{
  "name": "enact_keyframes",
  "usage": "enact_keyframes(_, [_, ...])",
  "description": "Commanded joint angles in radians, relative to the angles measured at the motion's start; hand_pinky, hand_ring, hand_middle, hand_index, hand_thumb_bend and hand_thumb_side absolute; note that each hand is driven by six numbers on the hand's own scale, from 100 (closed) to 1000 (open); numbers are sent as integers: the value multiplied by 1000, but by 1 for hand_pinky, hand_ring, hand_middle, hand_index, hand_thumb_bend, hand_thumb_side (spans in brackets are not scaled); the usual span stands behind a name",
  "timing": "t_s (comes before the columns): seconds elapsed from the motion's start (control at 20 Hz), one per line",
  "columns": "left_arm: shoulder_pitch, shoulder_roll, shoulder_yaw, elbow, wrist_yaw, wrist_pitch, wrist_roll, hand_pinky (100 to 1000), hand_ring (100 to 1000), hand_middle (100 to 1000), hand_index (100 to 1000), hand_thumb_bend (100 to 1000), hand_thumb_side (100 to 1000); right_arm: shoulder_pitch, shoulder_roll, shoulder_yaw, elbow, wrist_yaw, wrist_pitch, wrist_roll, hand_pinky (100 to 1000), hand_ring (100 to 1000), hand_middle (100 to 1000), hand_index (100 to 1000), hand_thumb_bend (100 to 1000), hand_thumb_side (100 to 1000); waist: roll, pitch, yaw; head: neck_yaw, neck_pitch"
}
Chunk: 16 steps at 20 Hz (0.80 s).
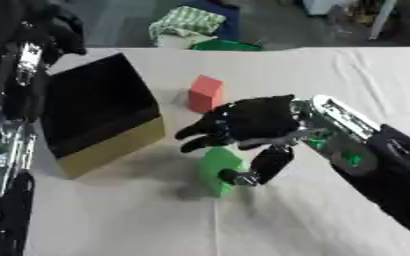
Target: Pick up objects on the table and place them in the box.
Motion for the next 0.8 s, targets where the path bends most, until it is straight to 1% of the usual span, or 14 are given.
enact_keyframes(0.05, [-12,28,3,-19,3,-1,-1,707,579,577,879,100,742,-4,-14,2,-38,45,-240,235,849,924,1000,1000,197,452,4,-17,1,0,-5])
enact_keyframes(0.3, [-14,26,3,-18,4,-2,-2,707,579,577,879,100,742,15,1,14,-30,111,-240,196,846,922,1000,999,197,453,9,-16,4,-2,-5])
enact_keyframes(0.8, [-16,23,2,-16,6,-5,-4,706,578,577,879,100,743,33,38,31,34,228,-240,115,845,917,993,997,178,449,14,-12,10,-9,-6])
